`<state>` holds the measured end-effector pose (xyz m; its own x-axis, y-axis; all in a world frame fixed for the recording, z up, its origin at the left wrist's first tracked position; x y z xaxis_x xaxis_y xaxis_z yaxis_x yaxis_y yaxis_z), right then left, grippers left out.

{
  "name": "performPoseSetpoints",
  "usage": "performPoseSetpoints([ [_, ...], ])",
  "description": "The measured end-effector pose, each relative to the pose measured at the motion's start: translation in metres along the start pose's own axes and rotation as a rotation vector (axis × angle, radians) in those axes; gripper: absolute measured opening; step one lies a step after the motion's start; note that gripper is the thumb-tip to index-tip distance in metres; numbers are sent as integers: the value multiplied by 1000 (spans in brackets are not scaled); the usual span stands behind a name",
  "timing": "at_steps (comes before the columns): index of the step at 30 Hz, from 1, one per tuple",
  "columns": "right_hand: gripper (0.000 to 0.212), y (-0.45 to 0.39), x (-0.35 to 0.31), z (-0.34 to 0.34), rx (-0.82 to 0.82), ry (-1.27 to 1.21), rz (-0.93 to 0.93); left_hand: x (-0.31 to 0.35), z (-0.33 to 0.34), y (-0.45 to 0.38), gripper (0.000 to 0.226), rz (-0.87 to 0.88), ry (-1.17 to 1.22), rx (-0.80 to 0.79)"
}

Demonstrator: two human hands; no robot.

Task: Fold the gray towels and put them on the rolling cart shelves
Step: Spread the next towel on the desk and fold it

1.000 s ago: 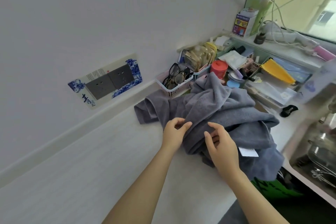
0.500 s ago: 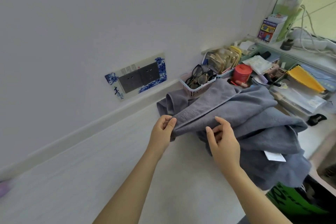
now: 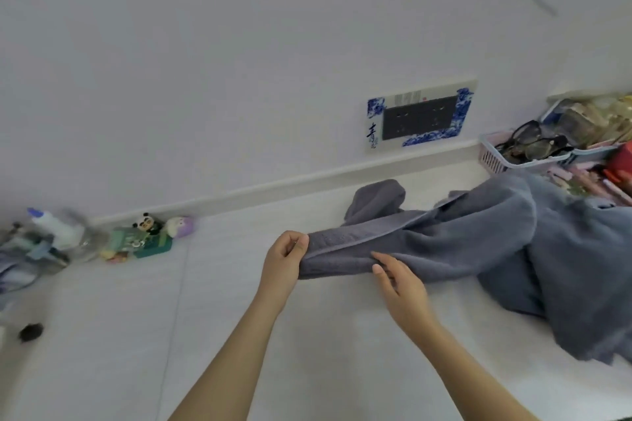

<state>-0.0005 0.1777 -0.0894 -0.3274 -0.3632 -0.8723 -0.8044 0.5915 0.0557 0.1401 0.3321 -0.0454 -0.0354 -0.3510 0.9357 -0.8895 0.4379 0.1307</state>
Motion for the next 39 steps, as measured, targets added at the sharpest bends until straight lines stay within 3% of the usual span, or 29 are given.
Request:
performPoseSetpoints([
  [3,36,12,-9,51,-177,94,-13,-40,-52,18,25,-96,-20,75],
  [5,33,18,-13,71,-204,146,-30,-63,-76,29,28,-158,-49,102],
  [12,28,27,-42,132,-8,206,-228,-114,-143,63,55,-444,-234,21],
  [15,40,26,-45,160,-186,274,-216,-121,-150,65,70,-429,-333,-29],
  [18,45,29,-31,179,-374,477,-108,-125,-149,62,67,-369,-356,-33],
  [23,44,34,-16,171,-386,532,-52,-119,-116,42,49,-229,-353,-226],
  [29,42,31,4,148,-437,353,47,-126,-69,22,50,61,-792,-419],
  [32,41,28,6,145,-457,349,58,-159,-75,24,56,-43,-921,-468],
  [39,42,16,-18,179,-577,363,26,-184,-116,42,66,-250,-1113,-325],
])
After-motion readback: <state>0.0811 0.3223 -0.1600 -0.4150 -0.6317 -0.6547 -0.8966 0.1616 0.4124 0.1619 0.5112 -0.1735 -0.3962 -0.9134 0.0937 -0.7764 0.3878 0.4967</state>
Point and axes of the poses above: each hand's wrist, its own y-axis away from the middle knuckle, its own z-axis out of the palm, x = y × z, the point moved 4 cm from there along -y, towards the middle knuckle, and after that the axes turned 4 degrees about -y, right-handed, at the moved point
